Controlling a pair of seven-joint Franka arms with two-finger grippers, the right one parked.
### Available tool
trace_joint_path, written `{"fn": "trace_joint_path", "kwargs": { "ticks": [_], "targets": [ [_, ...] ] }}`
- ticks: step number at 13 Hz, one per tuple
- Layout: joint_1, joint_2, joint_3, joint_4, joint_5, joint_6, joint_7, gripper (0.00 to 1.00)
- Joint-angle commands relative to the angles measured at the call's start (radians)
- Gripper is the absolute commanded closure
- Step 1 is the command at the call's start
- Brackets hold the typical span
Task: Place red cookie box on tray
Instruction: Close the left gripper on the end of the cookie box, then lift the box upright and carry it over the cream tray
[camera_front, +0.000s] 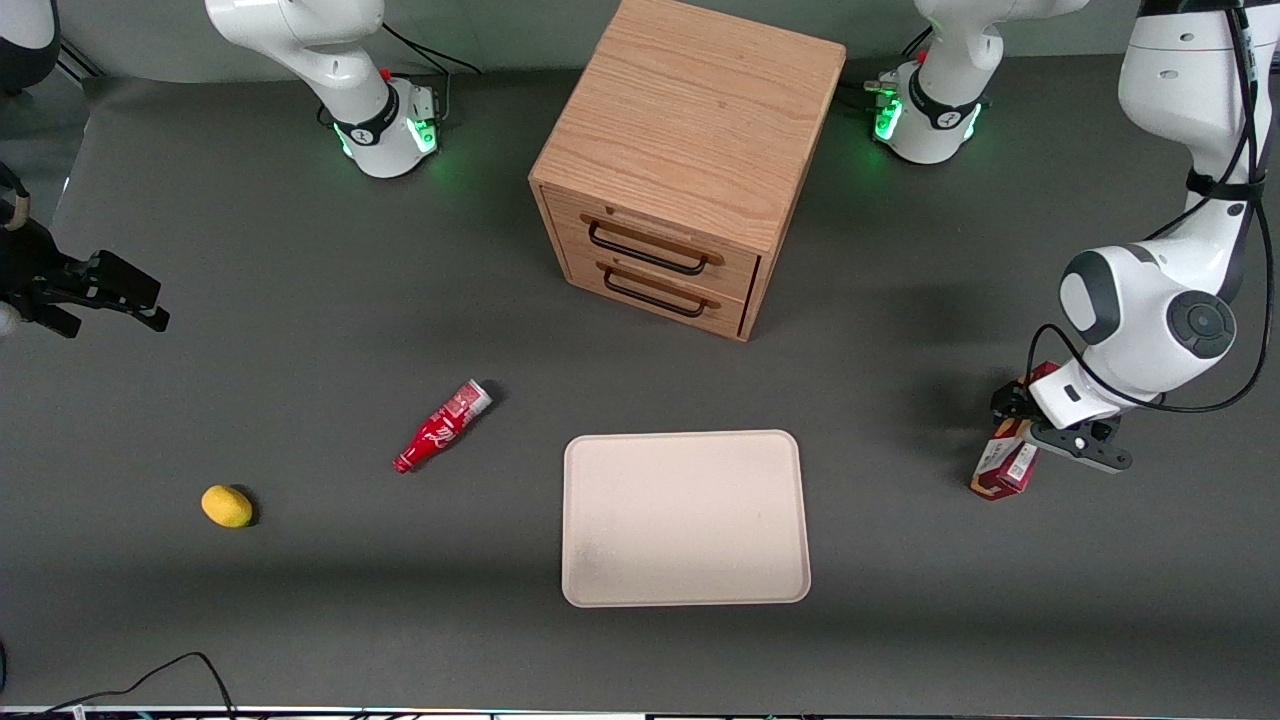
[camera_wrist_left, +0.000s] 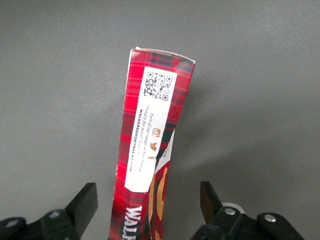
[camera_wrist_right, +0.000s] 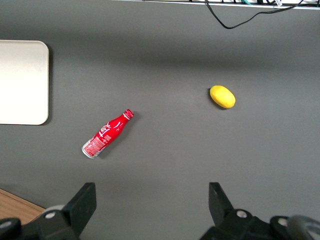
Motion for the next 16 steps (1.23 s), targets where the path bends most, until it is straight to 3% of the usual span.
{"fn": "trace_joint_path", "kwargs": {
  "ticks": [1,8,12,16],
  "targets": [
    [0.007,0.000,-0.004,0.005,-0.018,0.005,0.029,1.00],
    [0.005,-0.064,-0.004,0.025,-0.018,-0.073,0.027,1.00],
    [0.008,-0.181,0.004,0.173,-0.018,-0.435,-0.002,1.00],
    [0.002,-0.238,0.002,0.420,-0.014,-0.808,-0.109,1.00]
  ]
}}
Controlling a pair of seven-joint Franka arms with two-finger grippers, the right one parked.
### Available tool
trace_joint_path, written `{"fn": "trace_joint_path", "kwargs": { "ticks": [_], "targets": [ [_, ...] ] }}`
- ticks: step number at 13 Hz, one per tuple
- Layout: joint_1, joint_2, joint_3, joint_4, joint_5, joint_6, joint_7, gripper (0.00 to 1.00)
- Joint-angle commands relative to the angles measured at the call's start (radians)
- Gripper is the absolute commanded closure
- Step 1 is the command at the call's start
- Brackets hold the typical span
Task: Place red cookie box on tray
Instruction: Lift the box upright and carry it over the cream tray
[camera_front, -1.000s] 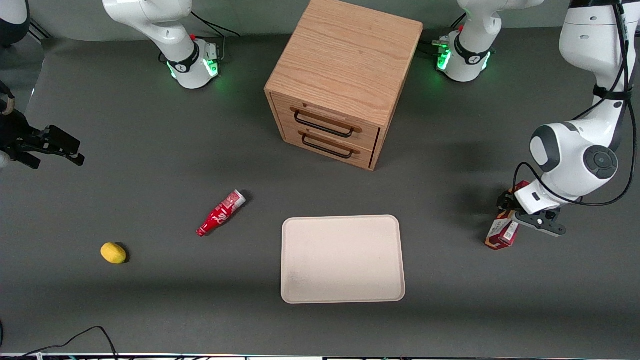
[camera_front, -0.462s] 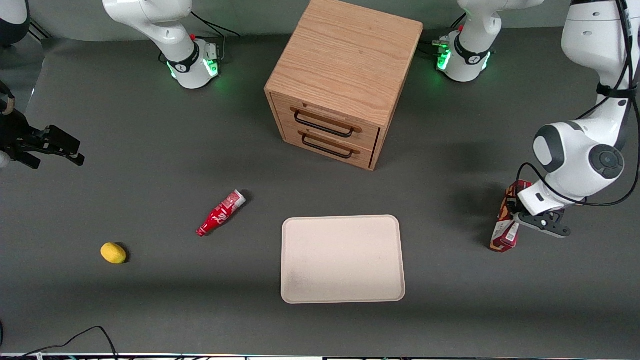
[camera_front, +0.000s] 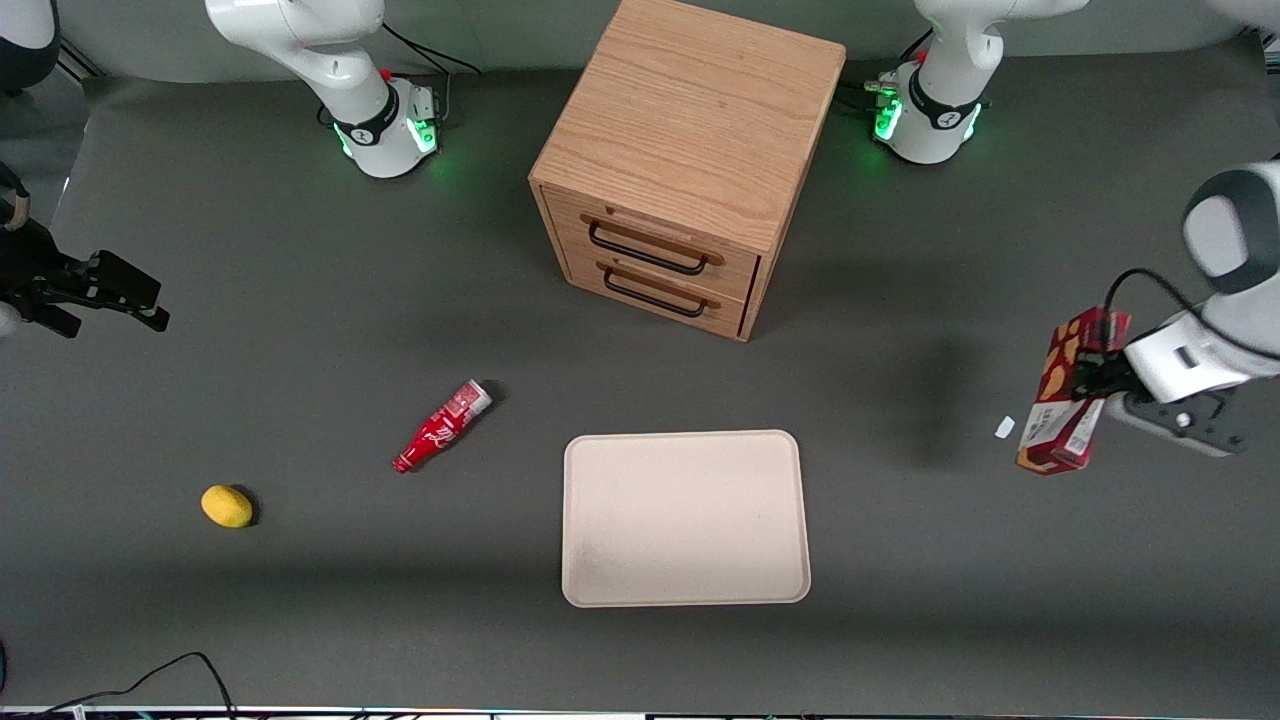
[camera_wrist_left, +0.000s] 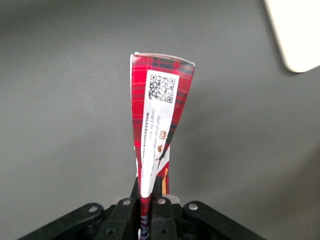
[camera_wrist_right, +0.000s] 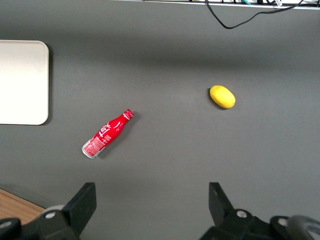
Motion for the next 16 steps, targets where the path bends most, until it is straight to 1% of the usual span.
{"fn": "trace_joint_path", "kwargs": {
  "ticks": [1,3,6,9,11,14,16],
  "targets": [
    [-0.010,-0.007,-0.008,0.199,0.003,-0.240,-0.096,1.00],
    [-0.045,-0.001,-0.022,0.293,0.006,-0.310,-0.168,1.00],
    [-0.142,0.037,-0.024,0.385,0.017,-0.315,-0.287,1.00],
    [-0.263,0.160,-0.024,0.539,0.017,-0.344,-0.474,1.00],
    [-0.318,0.252,-0.024,0.661,0.017,-0.348,-0.568,1.00],
    [-0.389,0.372,-0.025,0.786,0.014,-0.336,-0.711,1.00],
    [-0.436,0.438,-0.022,0.834,0.015,-0.324,-0.791,1.00]
  ]
}}
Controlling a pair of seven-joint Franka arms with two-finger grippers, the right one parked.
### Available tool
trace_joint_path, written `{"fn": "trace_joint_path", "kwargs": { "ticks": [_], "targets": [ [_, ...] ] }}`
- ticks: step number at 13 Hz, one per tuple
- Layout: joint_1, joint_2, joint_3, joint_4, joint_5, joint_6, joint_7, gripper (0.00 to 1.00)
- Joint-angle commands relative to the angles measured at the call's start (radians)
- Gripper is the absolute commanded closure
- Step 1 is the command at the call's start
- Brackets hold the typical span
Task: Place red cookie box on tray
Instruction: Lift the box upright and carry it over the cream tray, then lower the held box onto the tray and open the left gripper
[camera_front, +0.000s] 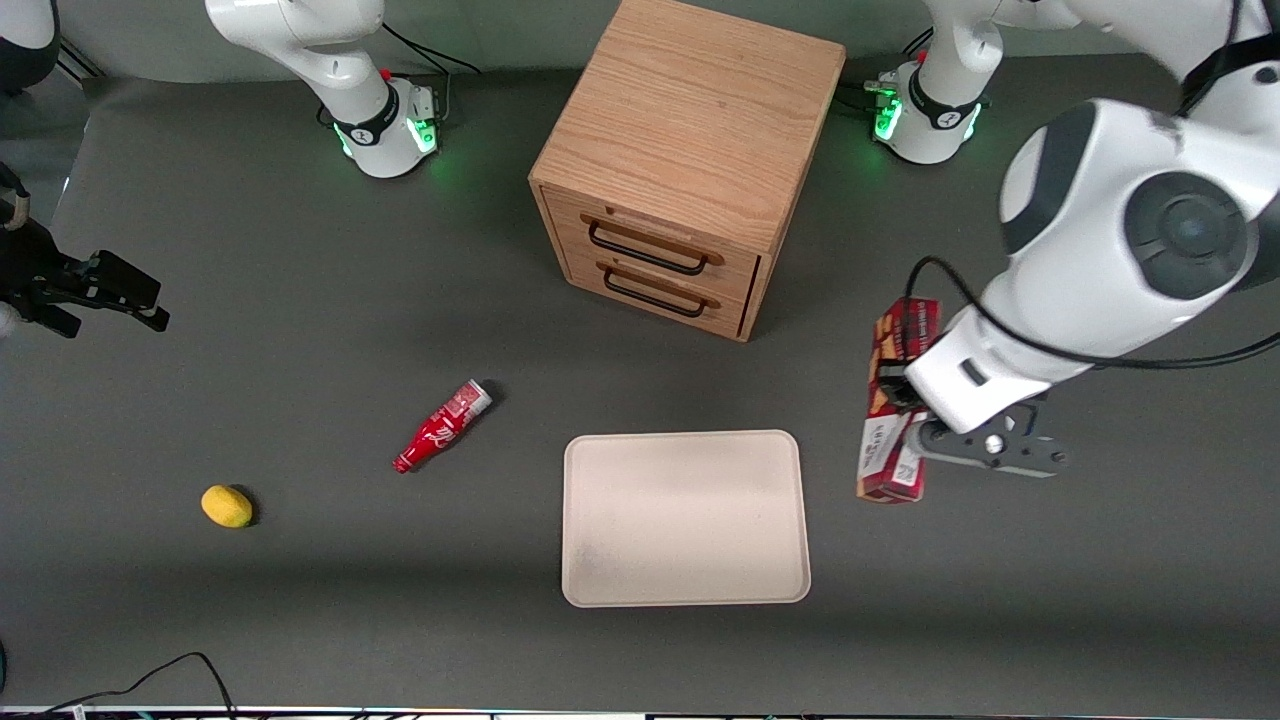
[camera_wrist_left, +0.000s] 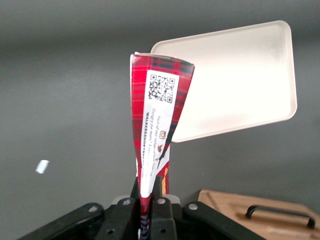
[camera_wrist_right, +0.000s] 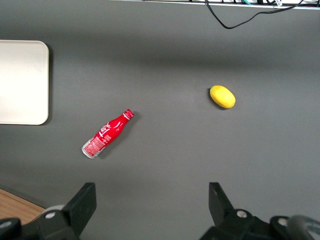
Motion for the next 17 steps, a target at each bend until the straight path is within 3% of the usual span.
{"fn": "trace_joint_path", "kwargs": {
  "ticks": [1,7,17],
  "targets": [
    [-0.066,0.128,0.018,0.155,0.010,-0.011,-0.128,1.00],
    [-0.132,0.275,0.019,0.162,0.047,0.222,-0.233,1.00],
    [-0.132,0.430,0.019,0.134,0.118,0.487,-0.228,1.00]
  ]
}}
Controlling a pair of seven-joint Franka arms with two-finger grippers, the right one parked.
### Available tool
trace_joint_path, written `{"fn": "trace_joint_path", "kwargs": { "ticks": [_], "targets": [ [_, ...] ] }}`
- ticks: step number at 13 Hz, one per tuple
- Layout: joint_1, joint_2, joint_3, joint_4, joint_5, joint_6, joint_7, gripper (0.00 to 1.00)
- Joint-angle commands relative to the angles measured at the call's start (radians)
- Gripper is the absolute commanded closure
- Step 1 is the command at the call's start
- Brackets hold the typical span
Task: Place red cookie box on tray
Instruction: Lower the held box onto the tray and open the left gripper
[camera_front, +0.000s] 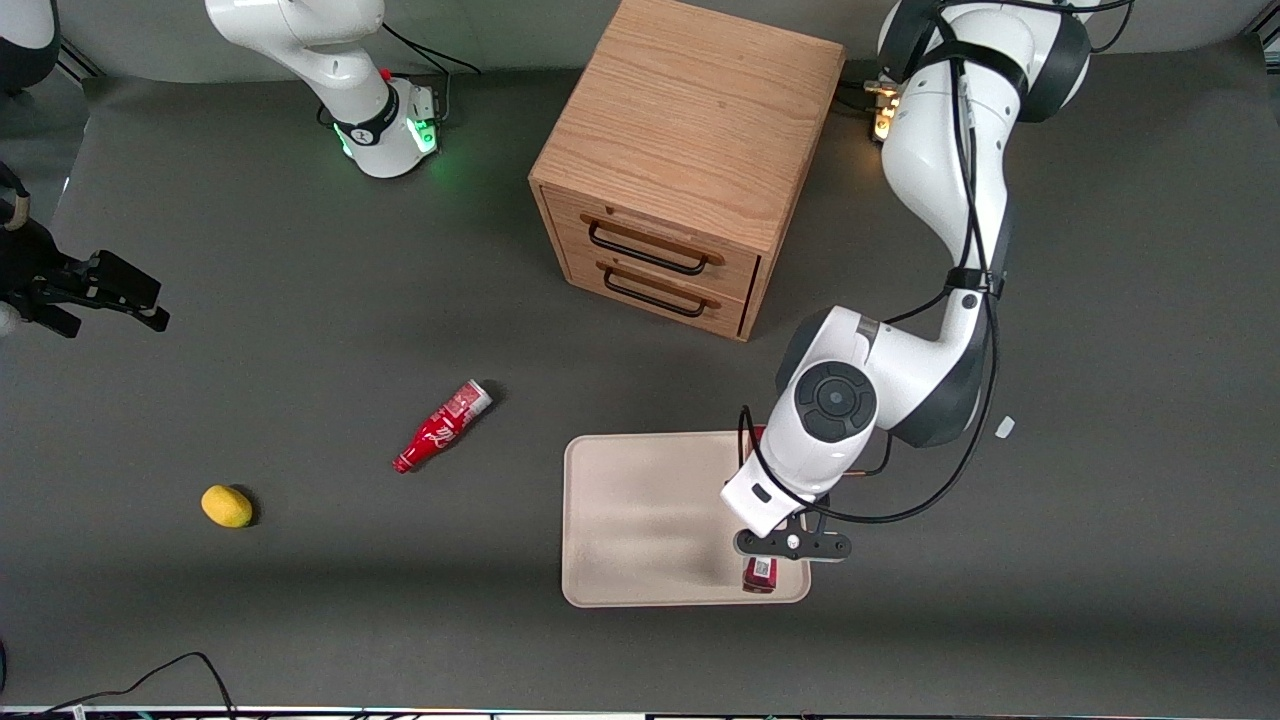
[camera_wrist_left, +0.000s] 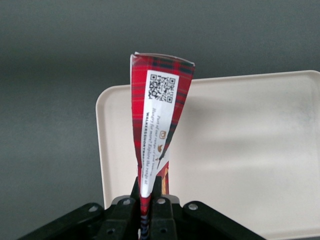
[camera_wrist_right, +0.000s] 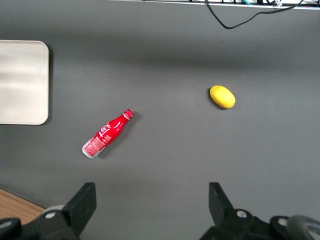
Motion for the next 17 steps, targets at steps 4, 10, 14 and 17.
{"fn": "trace_joint_path", "kwargs": {
  "ticks": [4,10,14,17],
  "targets": [
    [-0.013,0.030,0.010,-0.039,0.027,0.126,-0.024,1.00],
    [-0.014,0.039,0.009,-0.085,0.029,0.178,-0.018,0.81],
    [-0.013,0.039,0.009,-0.101,0.029,0.201,-0.013,0.32],
    [-0.013,0.029,0.009,-0.098,0.032,0.177,-0.017,0.00]
  ]
}}
